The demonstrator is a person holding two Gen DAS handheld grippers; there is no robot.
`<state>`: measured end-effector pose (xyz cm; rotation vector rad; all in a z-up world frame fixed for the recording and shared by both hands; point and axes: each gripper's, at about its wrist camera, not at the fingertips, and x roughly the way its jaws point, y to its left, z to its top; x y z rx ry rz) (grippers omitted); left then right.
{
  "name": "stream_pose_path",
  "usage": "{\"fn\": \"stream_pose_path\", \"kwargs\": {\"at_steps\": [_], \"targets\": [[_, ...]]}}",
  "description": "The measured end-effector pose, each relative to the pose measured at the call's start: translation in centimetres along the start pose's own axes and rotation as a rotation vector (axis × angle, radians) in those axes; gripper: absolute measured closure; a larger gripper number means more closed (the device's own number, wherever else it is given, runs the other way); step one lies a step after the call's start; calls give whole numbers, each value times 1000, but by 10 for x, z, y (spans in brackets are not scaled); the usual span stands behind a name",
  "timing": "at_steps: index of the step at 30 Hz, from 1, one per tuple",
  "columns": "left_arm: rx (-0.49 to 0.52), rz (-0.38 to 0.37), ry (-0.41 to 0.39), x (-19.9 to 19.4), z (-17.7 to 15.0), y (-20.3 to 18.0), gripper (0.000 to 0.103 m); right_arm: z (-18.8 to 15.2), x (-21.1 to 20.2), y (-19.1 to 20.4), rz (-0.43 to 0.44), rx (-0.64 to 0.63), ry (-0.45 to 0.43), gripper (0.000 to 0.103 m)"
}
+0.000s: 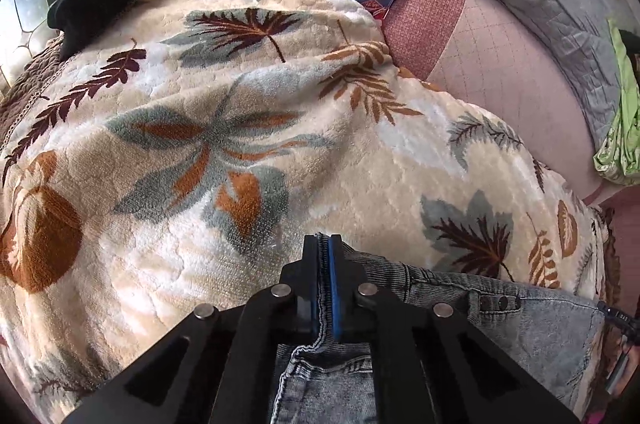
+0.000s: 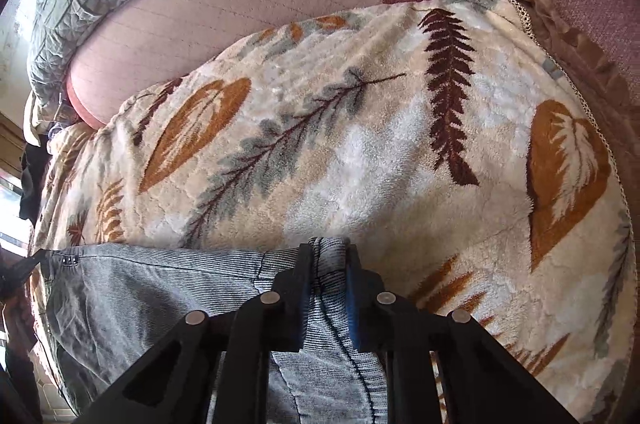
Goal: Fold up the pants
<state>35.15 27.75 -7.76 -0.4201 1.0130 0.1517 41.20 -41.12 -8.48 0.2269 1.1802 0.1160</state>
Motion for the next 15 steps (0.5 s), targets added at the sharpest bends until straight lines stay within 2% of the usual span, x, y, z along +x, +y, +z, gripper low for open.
{"fn": "stream_pose_path", "kwargs": {"at_steps": [8, 15], "targets": [[18, -101, -90, -71, -28, 1, 99, -26, -61, 11, 45, -5, -97, 88], [24, -180, -193, -159, -90, 17, 99, -89, -135, 9, 91, -15, -192, 88]]}}
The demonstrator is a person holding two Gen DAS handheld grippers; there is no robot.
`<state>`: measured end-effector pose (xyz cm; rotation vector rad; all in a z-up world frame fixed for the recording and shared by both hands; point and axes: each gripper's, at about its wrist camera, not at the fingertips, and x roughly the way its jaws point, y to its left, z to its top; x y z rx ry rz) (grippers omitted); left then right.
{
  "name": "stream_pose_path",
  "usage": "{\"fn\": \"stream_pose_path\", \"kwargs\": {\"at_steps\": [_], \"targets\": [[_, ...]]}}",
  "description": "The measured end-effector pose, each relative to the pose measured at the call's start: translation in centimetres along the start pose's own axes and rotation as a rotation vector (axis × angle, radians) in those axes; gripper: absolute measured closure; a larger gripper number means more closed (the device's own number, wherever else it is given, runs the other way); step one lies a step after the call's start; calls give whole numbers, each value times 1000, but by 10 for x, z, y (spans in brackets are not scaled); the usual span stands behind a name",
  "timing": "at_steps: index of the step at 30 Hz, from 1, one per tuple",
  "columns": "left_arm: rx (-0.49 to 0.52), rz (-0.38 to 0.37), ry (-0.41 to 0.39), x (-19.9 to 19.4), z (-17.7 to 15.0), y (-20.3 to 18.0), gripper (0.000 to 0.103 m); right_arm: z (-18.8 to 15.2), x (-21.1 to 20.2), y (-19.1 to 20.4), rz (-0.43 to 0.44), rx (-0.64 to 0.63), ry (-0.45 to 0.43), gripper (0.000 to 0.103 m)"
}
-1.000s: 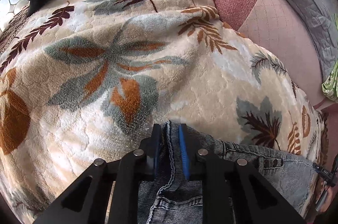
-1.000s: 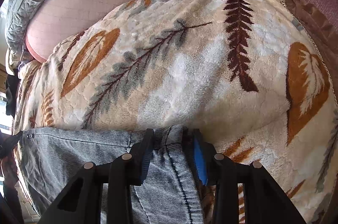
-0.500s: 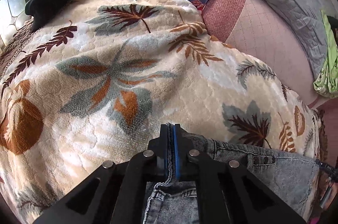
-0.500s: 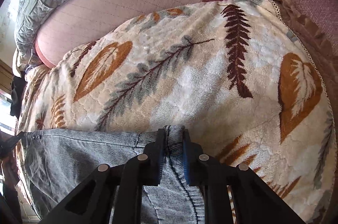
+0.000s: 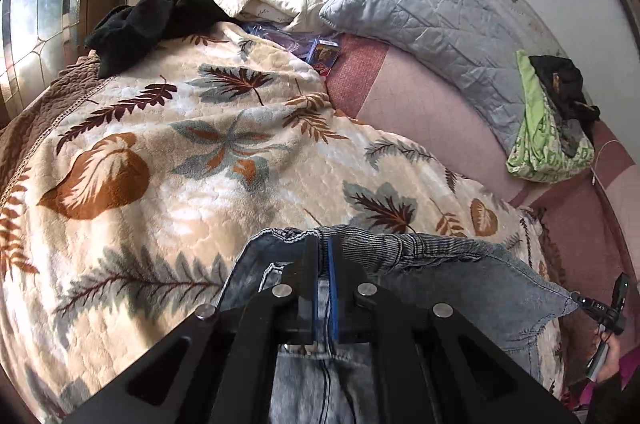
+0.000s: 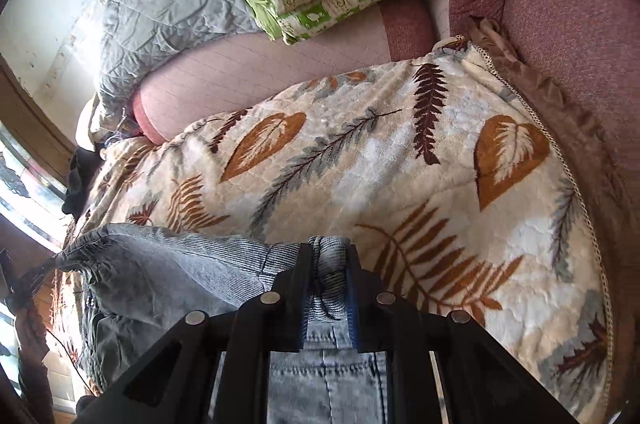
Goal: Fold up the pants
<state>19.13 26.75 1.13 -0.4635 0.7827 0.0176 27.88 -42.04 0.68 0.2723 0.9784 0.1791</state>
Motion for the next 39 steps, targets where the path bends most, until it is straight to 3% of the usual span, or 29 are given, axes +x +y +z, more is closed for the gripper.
{"fn": "stream_pose_path", "kwargs": {"at_steps": [4, 8, 11, 13, 15, 16, 18, 19, 22, 24, 26, 31, 35, 37, 38, 39], "targets": [[9, -16, -39, -55, -43, 7, 99, -54, -36, -7, 11, 7, -11, 88], [3, -12, -19, -86, -93, 23, 99, -114, -56, -25, 37, 39, 1, 87], [22, 12, 56, -86, -129, 38, 99, -155, -48, -38, 38, 31, 80, 87], [34, 54, 134, -75, -146, 46, 99, -177, -31, -45, 20, 23, 179, 84], [37, 93, 184, -70, -155, 51, 98, -189, -27, -54, -2, 42, 196, 70], [17, 94, 186, -73, -155, 54, 99, -190, -31, -58, 12, 75, 185, 66], [-25, 96, 143, -86, -150, 58, 98, -189, -46, -63, 33, 125, 152, 45], [-25, 113, 117, -94, -145, 57, 98, -188, -54, -64, 24, 131, 135, 41], [19, 123, 47, -113, -131, 40, 95, -180, -71, -62, 1, 129, 94, 39], [65, 88, 36, -113, -127, 18, 83, -172, -72, -60, 3, 138, 86, 39], [120, 49, 46, -102, -126, -8, 60, -165, -62, -58, 7, 142, 112, 39], [211, 57, 123, -54, -143, -45, 58, -134, -24, -51, -19, 132, 128, 39], [175, 93, 184, -20, -158, -36, 58, -113, 15, -45, -44, 108, 200, 45], [176, 109, 207, -9, -165, -31, 58, -108, 29, -41, -58, 84, 231, 72], [175, 114, 213, -6, -168, -29, 58, -107, 33, -37, -70, 65, 240, 90], [174, 114, 220, -3, -170, -27, 58, -106, 32, -33, -73, 41, 233, 92]]}}
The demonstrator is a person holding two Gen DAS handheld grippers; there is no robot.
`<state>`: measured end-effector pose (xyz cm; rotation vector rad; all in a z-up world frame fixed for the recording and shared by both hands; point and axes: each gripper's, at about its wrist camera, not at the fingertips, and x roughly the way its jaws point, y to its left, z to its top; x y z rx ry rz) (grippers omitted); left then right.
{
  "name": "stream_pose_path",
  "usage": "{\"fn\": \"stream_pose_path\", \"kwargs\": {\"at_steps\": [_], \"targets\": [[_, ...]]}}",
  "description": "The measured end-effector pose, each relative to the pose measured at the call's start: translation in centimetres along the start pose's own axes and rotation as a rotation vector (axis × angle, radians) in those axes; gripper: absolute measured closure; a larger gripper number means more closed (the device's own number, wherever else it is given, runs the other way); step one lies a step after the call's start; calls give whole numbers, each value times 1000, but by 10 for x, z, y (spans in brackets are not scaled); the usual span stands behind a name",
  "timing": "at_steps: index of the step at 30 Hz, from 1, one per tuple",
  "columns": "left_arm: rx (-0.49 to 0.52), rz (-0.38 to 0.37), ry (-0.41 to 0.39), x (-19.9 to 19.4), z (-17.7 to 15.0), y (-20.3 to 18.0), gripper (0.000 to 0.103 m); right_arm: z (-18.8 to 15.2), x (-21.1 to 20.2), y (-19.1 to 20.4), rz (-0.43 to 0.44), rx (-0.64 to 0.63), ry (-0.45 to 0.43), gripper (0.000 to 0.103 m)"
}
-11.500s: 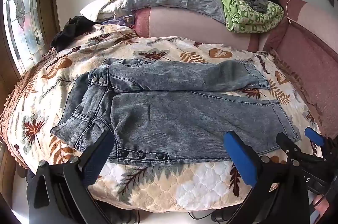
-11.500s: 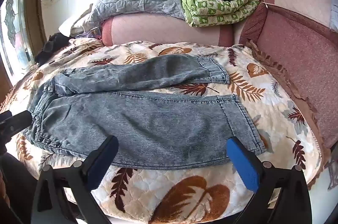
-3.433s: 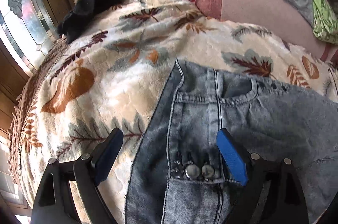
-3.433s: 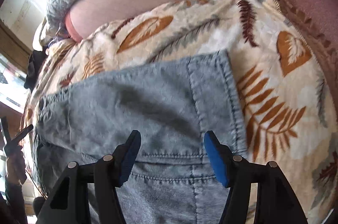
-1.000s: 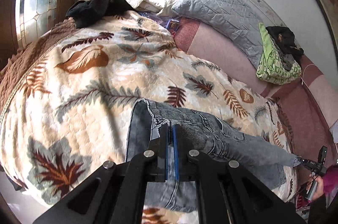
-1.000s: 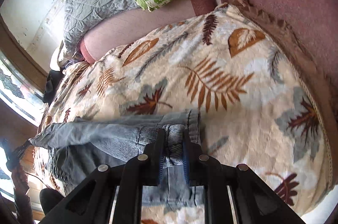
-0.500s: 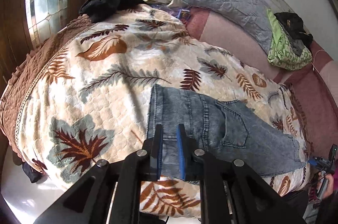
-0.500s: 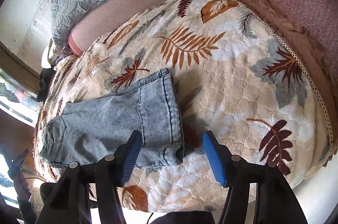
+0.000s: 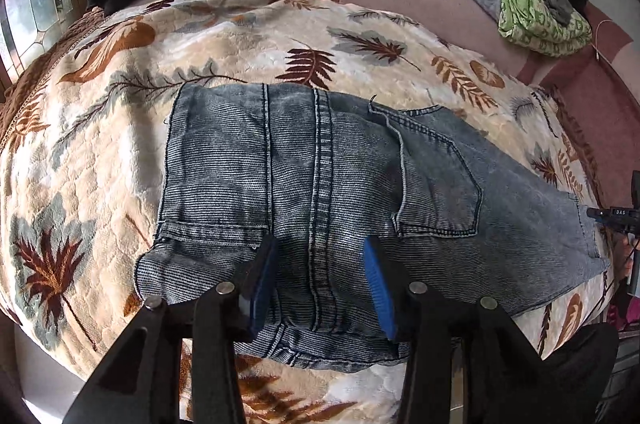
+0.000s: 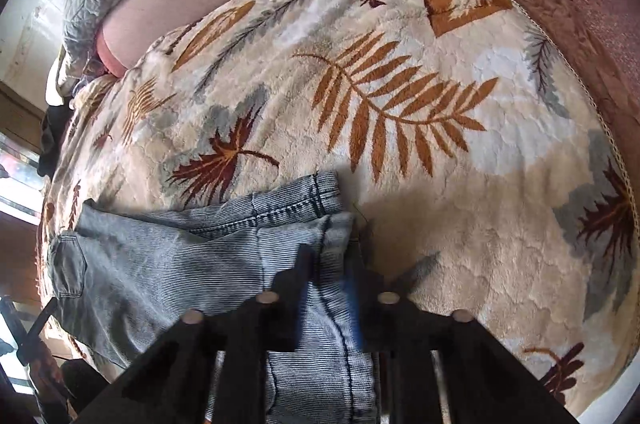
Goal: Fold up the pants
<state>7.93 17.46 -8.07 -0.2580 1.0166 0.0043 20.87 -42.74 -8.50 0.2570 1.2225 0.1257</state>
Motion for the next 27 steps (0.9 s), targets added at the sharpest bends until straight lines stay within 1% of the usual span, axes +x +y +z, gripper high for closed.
{"fn": "stream_pose_path", "kwargs": {"at_steps": [3, 5, 7, 8, 9, 10, 11, 12, 13, 14, 15, 17, 18, 19, 20, 21, 22, 23, 24, 25, 26, 27], "targets": [[24, 6, -3, 4, -4, 0, 58, 5, -16, 15, -27, -75, -71, 95], [51, 22, -9, 4, -7, -4, 58, 12, -31, 20, -53, -90, -146, 94], [59, 28, -17, 4, -7, -5, 58, 17, -34, 21, -53, -91, -193, 94], [54, 24, -18, 5, -7, -4, 58, 17, -25, 22, -77, -106, -190, 94], [48, 21, -16, 5, -7, -3, 58, 16, -10, 21, -106, -115, -160, 90], [41, 18, -16, 5, -7, -3, 58, 14, 8, 16, -124, -112, -107, 90], [38, 17, -15, 4, -7, -2, 58, 10, 22, 9, -134, -100, -44, 87], [39, 18, -16, 4, -7, -2, 58, 4, 24, 3, -129, -78, -49, 85], [44, 20, -16, 4, -7, -3, 58, -1, 17, -1, -110, -47, -83, 80], [49, 22, -17, 4, -8, -4, 57, -5, 9, -4, -88, -16, -97, 72], [53, 22, -16, 4, -8, -4, 57, -9, -1, -5, -82, 2, -116, 68], [51, 21, -15, 4, -8, -5, 55, -19, -27, 3, -110, -14, -174, 67], [49, 19, -16, 4, -7, -5, 54, -25, -39, 9, -73, -24, -191, 67], [50, 17, -17, 5, -7, -6, 52, -33, -49, 15, -7, -25, -199, 66], [51, 19, -18, 5, -7, -6, 52, -41, -55, 19, 65, -16, -193, 60], [50, 21, -18, 5, -7, -7, 52, -50, -56, 20, 137, 6, -169, 51], [47, 21, -19, 5, -7, -7, 52, -59, -51, 20, 192, 36, -128, 48], [44, 18, -21, 5, -7, -6, 52, -69, -40, 20, 213, 65, -72, 47], [38, 15, -21, 4, -7, -6, 52, -79, -25, 17, 201, 80, -2, 47], [34, 15, -21, 4, -6, -6, 52, -88, -9, 9, 168, 88, 54, 48], [38, 23, -21, 3, -6, -8, 52, -94, -2, 1, 186, 109, 53, 54], [44, 41, -29, -1, -5, -11, 52, -96, -8, -3, 206, 145, 25, 55]]}}
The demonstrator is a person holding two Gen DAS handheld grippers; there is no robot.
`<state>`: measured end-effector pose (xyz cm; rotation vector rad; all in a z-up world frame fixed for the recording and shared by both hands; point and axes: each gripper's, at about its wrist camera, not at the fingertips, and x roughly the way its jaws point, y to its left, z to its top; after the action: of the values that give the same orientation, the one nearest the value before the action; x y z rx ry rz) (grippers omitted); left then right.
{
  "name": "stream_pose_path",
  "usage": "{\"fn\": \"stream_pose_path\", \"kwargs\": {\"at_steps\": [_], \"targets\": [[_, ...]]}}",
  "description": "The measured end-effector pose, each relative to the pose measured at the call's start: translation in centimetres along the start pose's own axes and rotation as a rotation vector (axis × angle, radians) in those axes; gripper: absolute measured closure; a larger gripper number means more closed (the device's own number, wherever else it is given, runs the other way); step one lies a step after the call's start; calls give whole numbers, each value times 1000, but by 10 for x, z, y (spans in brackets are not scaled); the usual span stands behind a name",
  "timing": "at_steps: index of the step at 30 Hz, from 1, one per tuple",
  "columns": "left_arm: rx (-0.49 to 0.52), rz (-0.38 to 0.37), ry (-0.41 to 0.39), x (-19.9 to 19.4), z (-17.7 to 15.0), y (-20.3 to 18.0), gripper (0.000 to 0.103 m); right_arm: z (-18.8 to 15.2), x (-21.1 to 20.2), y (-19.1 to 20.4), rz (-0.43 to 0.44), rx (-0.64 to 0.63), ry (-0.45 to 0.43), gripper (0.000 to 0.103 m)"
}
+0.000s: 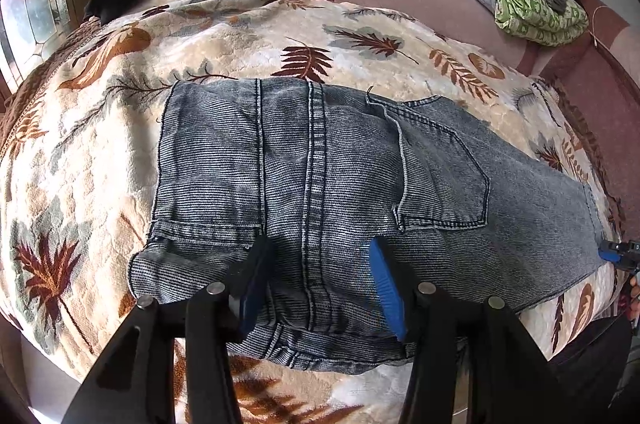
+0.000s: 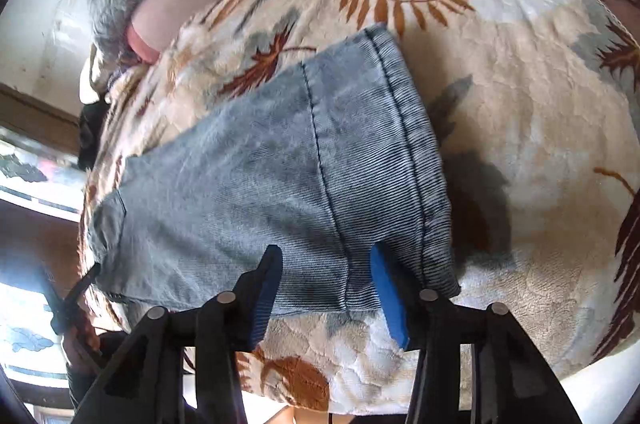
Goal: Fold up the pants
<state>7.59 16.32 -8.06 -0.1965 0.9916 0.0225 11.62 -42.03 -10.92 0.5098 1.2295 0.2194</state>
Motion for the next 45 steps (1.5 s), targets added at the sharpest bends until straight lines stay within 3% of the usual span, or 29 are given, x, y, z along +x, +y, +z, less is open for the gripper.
{"fn": "stream_pose_path", "kwargs": {"at_steps": [1, 4, 5, 6, 7, 9, 10, 13, 18, 20, 24, 29, 32, 38, 39, 41, 43, 45], "targets": [[6, 13, -17, -6, 1, -3, 52, 0, -8, 2, 9, 25, -14, 55], [12, -16, -71, -22, 5, -13, 51, -2, -34, 28, -25, -78, -121, 52], [12, -28, -81, -24, 6, -16, 47, -4, -37, 32, -2, -87, -133, 46], [14, -33, -86, -24, 6, -19, 43, -6, -35, 32, 6, -82, -127, 37], [20, -25, -79, -20, 4, -20, 35, -8, -26, 29, -30, -75, -102, 35], [41, 46, 23, 6, -1, -20, 31, -6, 0, 15, -98, -52, -6, 35], [43, 61, 68, 17, -5, -18, 30, -6, -2, 14, -94, -47, -24, 35], [36, 54, 8, 1, -2, -23, 31, 0, -19, 39, -80, -89, -56, 35], [7, -9, -155, -30, 26, -46, 30, 23, -20, 120, -15, -259, -90, 35], [-25, -2, -186, -27, 35, -52, 30, 36, -6, 163, 30, -344, -73, 35], [-70, 65, -111, 8, 33, -46, 30, 46, 40, 250, 98, -492, -4, 35], [-106, 94, -54, 37, 20, -29, 30, 60, 125, 332, 60, -630, 111, 36], [-66, 117, -69, 39, 16, -34, 30, 69, 174, 358, 26, -676, 180, 52], [-46, 117, -85, 37, 13, -34, 30, 73, 226, 379, 4, -705, 246, 55], [-48, 112, -84, 37, 13, -34, 30, 71, 229, 382, 9, -717, 256, 72], [-49, 107, -84, 37, 13, -33, 30, 63, 236, 388, -49, -769, 270, 94], [-49, 106, -84, 37, 13, -33, 30, 57, 233, 393, -71, -818, 258, 99], [-52, 104, -82, 37, 12, -33, 30, 52, 218, 401, -104, -877, 167, 100]]}}
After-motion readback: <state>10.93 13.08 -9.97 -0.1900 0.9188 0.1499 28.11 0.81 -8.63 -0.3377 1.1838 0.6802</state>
